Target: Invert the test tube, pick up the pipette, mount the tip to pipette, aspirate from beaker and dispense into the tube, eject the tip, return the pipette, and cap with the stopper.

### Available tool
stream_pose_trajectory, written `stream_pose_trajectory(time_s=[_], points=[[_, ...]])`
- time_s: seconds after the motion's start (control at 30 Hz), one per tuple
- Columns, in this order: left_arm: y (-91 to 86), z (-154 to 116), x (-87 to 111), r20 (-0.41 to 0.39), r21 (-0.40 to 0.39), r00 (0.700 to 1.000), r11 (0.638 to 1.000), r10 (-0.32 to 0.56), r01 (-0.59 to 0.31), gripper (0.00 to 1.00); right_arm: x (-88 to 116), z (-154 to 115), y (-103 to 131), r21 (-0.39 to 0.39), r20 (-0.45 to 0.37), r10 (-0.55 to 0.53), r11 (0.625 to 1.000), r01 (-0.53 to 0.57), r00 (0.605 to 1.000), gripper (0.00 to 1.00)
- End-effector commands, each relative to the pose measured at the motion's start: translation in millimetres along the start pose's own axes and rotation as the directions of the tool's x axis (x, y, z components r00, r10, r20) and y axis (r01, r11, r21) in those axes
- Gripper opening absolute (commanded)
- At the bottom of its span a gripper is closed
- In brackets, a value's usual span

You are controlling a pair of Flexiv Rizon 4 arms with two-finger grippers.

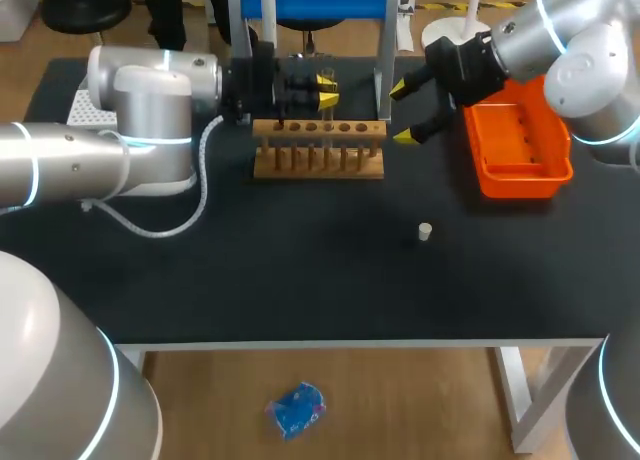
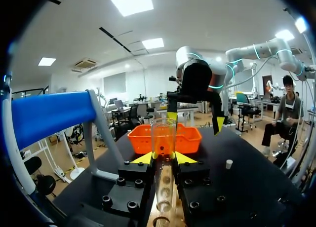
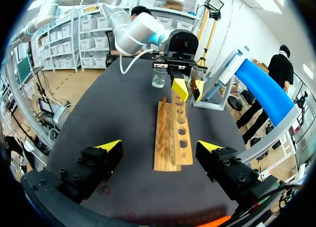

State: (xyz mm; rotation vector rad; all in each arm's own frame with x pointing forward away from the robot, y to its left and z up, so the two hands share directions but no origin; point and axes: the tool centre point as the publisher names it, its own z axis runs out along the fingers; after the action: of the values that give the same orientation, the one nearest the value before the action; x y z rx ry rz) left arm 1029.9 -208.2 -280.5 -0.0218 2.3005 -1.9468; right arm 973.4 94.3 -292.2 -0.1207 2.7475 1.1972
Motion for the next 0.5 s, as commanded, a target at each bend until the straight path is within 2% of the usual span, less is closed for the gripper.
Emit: stream_pose_trajectory(time_s=[0.03, 0.5], points=[[5.3, 1.7, -1.5, -0.006, 0.008, 1.000, 1.000, -0.003, 0.003, 0.00, 0.3, -0.6, -0.4, 0.000, 0.000, 0.000, 1.000, 0.000, 1.000, 1.00], [9.0, 2.6, -0.7, -0.003, 0.004, 1.000, 1.000, 0.000, 0.000, 0.00, 0.3, -0.6, -0.4, 0.000, 0.000, 0.000, 1.000, 0.000, 1.000, 1.00]])
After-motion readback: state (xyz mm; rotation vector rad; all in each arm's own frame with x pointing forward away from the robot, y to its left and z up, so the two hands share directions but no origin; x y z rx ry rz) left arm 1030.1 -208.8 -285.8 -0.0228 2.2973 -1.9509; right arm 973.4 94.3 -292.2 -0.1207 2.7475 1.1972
